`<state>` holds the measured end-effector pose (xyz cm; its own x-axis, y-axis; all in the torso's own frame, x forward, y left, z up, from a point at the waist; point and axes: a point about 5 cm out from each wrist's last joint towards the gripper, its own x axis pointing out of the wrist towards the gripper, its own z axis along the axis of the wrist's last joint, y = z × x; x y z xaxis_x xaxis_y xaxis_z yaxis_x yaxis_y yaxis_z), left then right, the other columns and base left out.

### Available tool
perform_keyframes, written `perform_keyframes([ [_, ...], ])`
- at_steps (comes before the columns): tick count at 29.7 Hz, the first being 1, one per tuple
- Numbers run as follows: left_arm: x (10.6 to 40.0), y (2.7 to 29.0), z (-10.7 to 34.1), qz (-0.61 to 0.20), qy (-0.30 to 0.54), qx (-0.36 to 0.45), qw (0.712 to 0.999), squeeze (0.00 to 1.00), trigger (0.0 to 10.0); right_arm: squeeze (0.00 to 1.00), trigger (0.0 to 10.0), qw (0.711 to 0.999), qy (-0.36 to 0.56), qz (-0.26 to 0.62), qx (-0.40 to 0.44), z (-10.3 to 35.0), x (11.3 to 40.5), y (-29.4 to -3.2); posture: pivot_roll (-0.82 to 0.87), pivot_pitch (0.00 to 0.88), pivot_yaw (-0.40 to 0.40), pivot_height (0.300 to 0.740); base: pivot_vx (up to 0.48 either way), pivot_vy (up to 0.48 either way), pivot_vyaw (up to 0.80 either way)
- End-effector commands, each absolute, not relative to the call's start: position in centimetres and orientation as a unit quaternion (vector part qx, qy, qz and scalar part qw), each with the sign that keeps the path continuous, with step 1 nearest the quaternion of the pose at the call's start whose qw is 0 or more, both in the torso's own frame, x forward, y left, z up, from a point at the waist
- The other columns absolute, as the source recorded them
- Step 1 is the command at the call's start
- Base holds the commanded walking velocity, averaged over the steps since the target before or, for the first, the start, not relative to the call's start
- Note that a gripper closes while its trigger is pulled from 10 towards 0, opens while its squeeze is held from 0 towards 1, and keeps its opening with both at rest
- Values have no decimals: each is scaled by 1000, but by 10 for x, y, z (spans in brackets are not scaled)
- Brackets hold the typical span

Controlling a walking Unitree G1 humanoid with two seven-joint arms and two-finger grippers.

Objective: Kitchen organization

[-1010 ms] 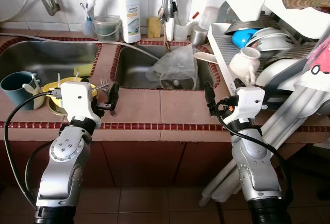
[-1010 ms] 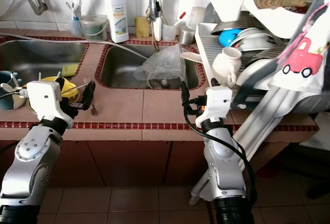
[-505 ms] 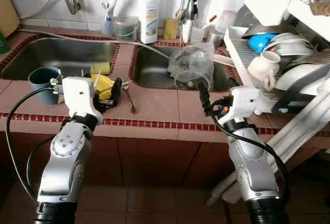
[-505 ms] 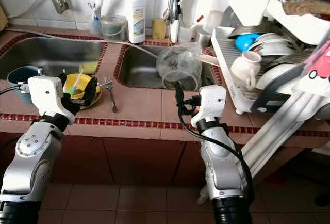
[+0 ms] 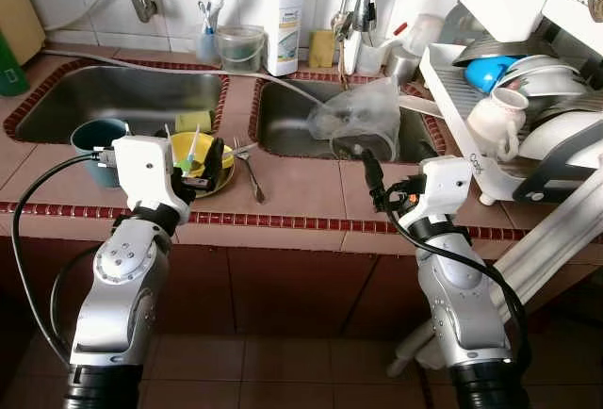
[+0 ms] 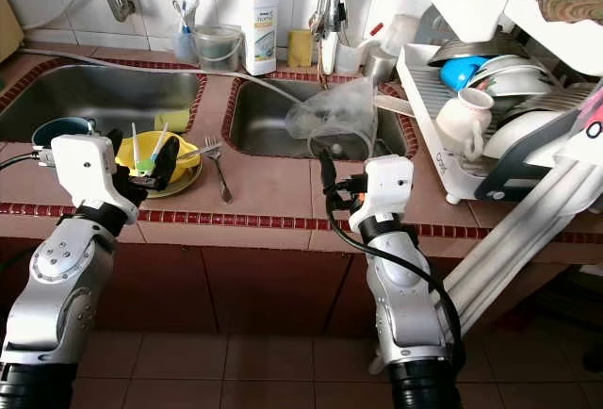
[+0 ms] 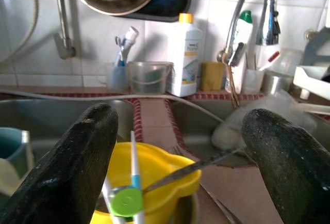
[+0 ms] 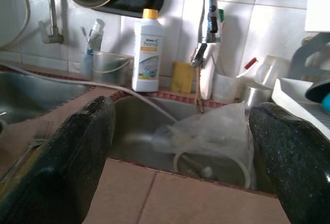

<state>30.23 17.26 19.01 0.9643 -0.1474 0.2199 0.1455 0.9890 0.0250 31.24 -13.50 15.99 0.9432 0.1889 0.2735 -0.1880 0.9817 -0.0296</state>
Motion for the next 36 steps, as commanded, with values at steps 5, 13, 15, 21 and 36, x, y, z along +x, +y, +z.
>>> perform_keyframes([
  [5,305,173,192,-73,-109,8,991,0,10000,0,10000,984,-149,101,-3,167,314,-133,-46,22,-22,740,0,305,0],
  [13,306,172,193,-73,-113,6,991,0,10000,0,10000,983,-152,105,-5,168,315,-132,-47,16,-23,740,0,307,0],
  [15,307,171,193,-73,-115,5,991,0,10000,0,10000,983,-152,107,-7,169,316,-132,-49,14,-27,740,0,309,0],
  [21,309,170,194,-73,-118,3,990,0,10000,0,10000,982,-155,108,-8,171,317,-132,-55,8,-29,740,0,315,0],
  [36,311,163,195,-82,-126,8,989,0,10000,0,10000,981,-156,111,-15,172,316,-134,-67,6,-37,740,0,233,0],
])
